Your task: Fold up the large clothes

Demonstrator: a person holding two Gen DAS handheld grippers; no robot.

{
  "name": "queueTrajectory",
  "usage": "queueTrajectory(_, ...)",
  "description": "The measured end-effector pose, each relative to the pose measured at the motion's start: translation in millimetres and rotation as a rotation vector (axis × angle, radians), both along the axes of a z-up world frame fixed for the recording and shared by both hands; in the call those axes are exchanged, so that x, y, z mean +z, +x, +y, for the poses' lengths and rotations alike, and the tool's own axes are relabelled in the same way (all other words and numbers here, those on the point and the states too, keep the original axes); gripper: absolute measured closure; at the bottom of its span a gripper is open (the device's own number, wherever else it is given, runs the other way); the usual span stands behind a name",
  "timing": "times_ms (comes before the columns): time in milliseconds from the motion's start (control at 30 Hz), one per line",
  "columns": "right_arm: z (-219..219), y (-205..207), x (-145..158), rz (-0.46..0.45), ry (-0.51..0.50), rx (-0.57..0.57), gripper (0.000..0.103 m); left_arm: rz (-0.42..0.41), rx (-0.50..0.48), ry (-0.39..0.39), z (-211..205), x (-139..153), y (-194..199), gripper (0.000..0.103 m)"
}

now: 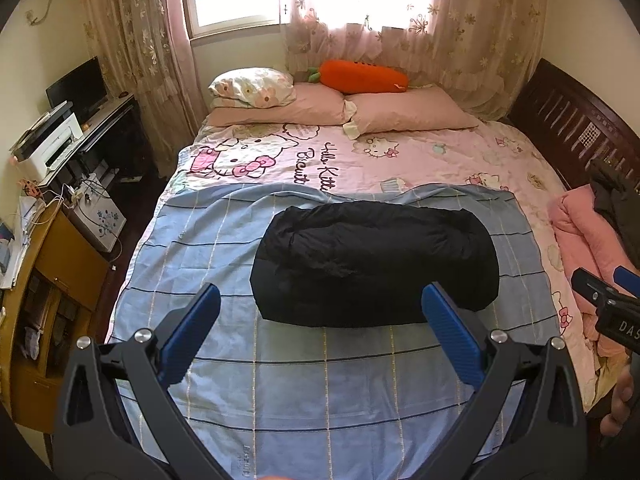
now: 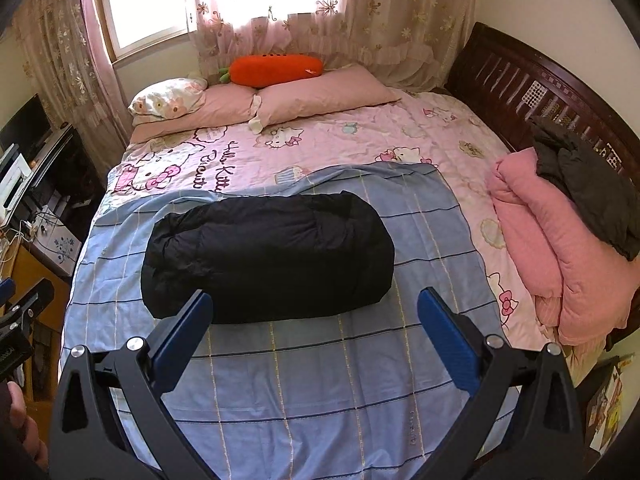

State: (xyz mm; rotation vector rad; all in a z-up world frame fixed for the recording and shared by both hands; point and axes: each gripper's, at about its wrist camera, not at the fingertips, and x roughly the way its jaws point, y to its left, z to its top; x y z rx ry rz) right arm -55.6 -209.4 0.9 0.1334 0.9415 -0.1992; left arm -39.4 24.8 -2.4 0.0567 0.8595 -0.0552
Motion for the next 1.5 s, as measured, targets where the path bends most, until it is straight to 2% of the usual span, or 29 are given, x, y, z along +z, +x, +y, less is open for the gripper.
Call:
queueTrajectory(1100, 13.7, 7.7, -6.4, 0.036, -0.025, 0.063, 0.001, -0.011, 0.001, 0.015, -5.0, -2.0, 2.8, 0.002)
queueTrajectory(1500, 9.6, 7.0, -6.8, 0.040, -0.020, 0.048, 0.001, -0.006, 0.002, 0.013, -4.9, -5.7, 4.3, 0.002)
